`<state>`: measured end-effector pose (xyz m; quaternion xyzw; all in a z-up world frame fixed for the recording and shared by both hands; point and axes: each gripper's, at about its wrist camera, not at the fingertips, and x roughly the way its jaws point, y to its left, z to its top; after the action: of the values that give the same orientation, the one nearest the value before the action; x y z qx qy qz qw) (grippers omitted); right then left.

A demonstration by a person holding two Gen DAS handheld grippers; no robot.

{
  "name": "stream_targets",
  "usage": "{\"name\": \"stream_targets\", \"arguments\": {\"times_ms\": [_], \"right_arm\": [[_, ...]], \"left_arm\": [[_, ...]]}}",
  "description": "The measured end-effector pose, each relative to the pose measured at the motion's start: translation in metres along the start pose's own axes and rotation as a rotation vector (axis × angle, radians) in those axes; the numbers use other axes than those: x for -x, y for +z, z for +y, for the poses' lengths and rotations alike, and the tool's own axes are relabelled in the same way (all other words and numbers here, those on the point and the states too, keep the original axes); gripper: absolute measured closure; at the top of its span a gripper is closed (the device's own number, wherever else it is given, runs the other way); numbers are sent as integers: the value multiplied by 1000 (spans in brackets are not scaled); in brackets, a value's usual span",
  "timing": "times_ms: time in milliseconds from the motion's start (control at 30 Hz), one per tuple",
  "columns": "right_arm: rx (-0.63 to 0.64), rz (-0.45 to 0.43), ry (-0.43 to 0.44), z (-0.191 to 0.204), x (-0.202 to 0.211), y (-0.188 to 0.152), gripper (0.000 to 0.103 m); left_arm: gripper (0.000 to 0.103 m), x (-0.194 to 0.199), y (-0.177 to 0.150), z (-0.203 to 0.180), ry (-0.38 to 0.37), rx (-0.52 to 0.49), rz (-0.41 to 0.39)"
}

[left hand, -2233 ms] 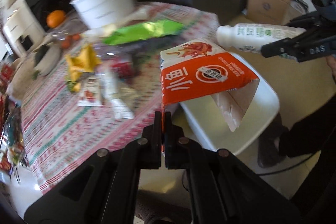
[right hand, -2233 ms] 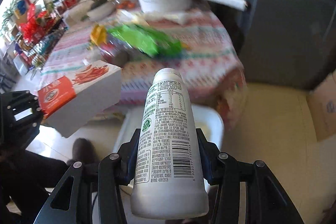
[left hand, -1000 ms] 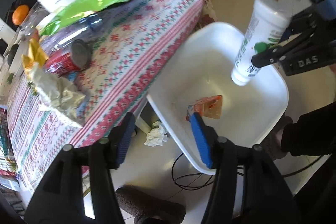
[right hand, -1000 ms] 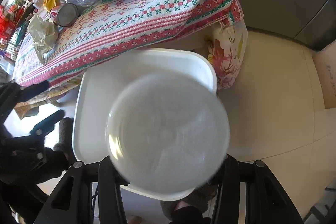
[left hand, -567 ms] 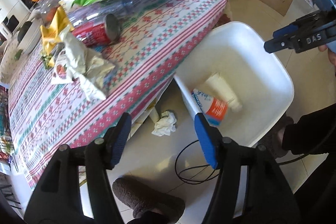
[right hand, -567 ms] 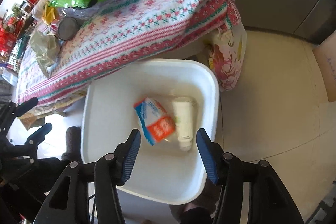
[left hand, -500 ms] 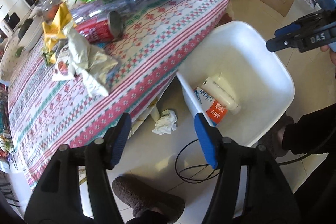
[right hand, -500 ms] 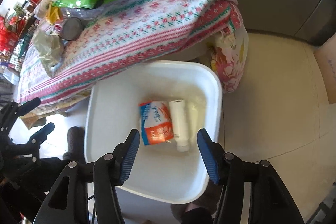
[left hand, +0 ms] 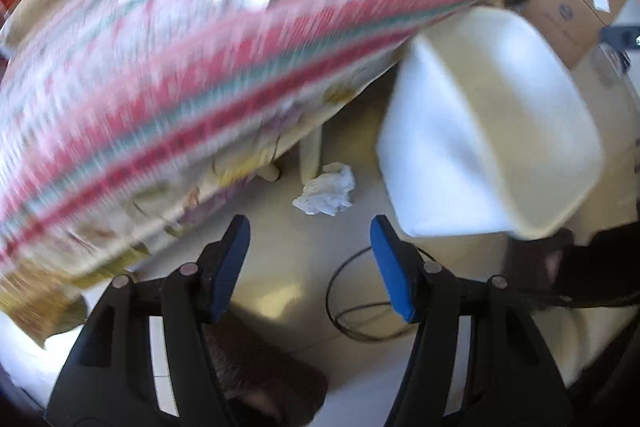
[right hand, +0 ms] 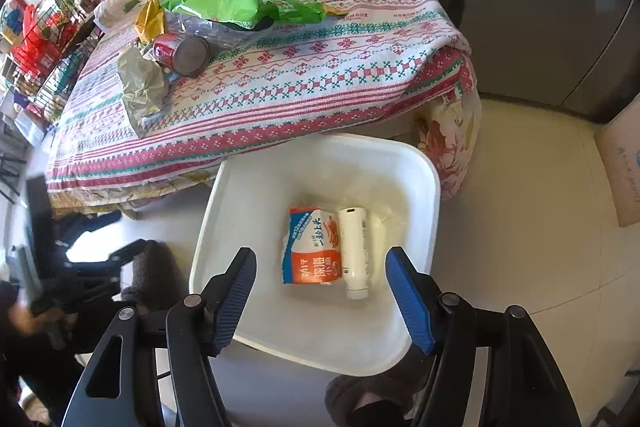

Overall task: Collect trash
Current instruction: 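Lower the left tool and grasp the crumpled tissue on the floor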

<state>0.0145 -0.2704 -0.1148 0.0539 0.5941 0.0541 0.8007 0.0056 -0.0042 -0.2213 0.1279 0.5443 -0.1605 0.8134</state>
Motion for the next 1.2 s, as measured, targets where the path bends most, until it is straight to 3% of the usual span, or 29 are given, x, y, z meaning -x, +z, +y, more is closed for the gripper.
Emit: {"name": "stream_targets", "arguments": {"times_ms": [100,167,367,500,567,800,1033,1200], "right_arm": [[15,-7,-8,2,0,-3,34],[18,-9,-8,3,1,-3,34],[36,-26,-12,6,6,-1,33],[55,-10,-18,7,1,1,33],[68,10,-22,8,-4,3,33],[101,35,-25,15,-15,9,33],[78,64,-36,9,-25,10,33],[75,46,-45,10,-20,11,33]], "left_arm": [[46,-45,-22,-8,33,-7,-34],[53,-79,-32,-12,15,53,-3],[53,-158,-35,-13,-13,220,39],[52,-189,-26,-6,-74,304,55],[47,-203,-20,-5,-92,321,65],[47,-240,-3,-7,-62,321,105],[88,-243,3,-16,-31,284,112],[92,-219,7,-23,-20,250,91]]}}
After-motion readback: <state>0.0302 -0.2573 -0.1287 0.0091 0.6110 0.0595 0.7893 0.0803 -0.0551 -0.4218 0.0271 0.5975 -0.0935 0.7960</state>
